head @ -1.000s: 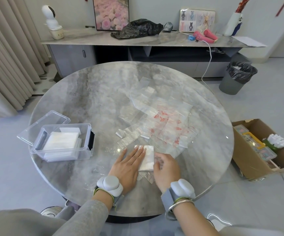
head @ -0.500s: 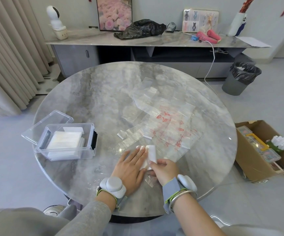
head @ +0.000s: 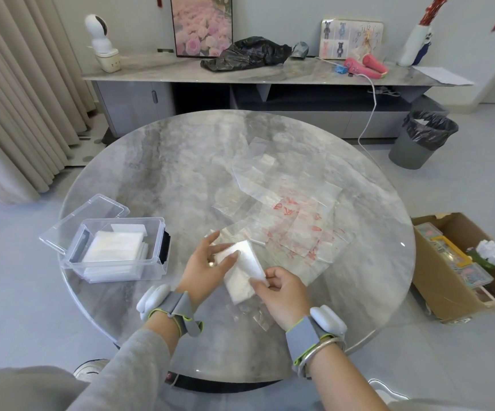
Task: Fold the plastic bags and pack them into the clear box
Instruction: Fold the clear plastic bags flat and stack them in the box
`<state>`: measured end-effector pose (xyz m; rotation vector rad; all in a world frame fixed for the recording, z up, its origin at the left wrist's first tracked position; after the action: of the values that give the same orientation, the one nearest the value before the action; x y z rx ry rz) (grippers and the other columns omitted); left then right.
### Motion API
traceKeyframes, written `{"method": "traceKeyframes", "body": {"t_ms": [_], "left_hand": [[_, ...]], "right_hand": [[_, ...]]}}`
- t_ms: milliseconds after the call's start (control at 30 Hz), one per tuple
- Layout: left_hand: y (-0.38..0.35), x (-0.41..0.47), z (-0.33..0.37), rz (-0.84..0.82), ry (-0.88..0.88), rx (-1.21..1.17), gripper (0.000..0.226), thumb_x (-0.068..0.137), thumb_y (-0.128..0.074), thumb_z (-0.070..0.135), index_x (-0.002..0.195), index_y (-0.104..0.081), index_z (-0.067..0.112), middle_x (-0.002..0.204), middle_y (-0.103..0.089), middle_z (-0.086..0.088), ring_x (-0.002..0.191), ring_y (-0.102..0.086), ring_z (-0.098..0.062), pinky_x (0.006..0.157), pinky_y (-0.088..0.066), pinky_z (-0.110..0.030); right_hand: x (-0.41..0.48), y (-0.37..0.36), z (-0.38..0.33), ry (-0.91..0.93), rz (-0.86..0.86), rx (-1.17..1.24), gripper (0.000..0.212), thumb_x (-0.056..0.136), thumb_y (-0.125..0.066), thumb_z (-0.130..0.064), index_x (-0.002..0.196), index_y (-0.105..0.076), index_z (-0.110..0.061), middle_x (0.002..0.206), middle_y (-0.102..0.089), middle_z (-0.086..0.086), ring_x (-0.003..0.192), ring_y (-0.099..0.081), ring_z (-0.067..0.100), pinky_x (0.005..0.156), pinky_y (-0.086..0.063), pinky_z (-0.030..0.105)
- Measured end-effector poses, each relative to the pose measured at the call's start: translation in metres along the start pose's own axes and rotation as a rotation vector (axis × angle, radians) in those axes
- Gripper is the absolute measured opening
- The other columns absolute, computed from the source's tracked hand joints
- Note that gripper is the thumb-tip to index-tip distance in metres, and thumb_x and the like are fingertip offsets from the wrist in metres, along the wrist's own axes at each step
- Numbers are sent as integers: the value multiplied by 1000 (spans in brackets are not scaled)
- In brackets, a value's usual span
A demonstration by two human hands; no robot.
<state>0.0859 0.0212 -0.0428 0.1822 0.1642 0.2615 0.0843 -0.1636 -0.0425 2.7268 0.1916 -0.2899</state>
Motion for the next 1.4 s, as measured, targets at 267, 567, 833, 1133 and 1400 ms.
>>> {"method": "traceKeyframes", "body": {"t_ms": [267, 567, 833, 1133, 1400], "left_hand": [[5, -11, -7, 47, 79, -190, 24, 87, -72, 12, 109, -70, 19, 90, -65, -4, 80, -60, -13, 65, -48, -16], [8, -13, 14, 158, 55, -190, 14, 86, -73, 16, 99, -72, 20, 91, -67, -2, 79, -60, -13, 61, -50, -19], [56, -20, 61, 451, -242, 314, 13, 87, -70, 28, 100, -71, 28, 89, -64, 13, 80, -60, -7, 72, -46, -26], [135, -32, 57, 786, -209, 646, 31, 85, -53, 45, 107, -68, 27, 86, -67, 14, 98, -50, -18, 90, -24, -31], [188, -34, 40, 880, -60, 714, 21, 88, -53, 41, 98, -66, 27, 84, -69, 11, 106, -50, -22, 100, -20, -39]], "right_hand": [[7, 4, 8, -58, 72, 131, 10, 79, -75, -21, 78, -66, -16, 77, -72, 3, 73, -68, 22, 72, -56, 39], [6, -3, 12, -236, 85, 450, 12, 85, -70, -9, 93, -63, -4, 78, -69, 9, 59, -66, 20, 57, -55, 32], [19, -22, -40, -146, 67, 485, 14, 85, -68, -2, 98, -64, -1, 77, -67, 9, 63, -62, 19, 45, -48, 18], [28, -87, -97, 45, 15, 169, 14, 81, -74, -23, 82, -61, -30, 78, -72, -3, 71, -67, 19, 70, -56, 39], [24, -136, -143, 146, -67, -210, 22, 85, -65, -38, 103, -53, -34, 72, -62, -19, 78, -60, 8, 72, -45, 26]]}}
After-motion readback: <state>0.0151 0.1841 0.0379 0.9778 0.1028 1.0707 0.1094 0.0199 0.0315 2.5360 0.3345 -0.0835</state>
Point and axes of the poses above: each hand's wrist, its own x-axis towards the middle knuckle, its own y-axis out of the back of the hand, z = x × y, the point moved 8 cm from there along x, towards the middle knuckle
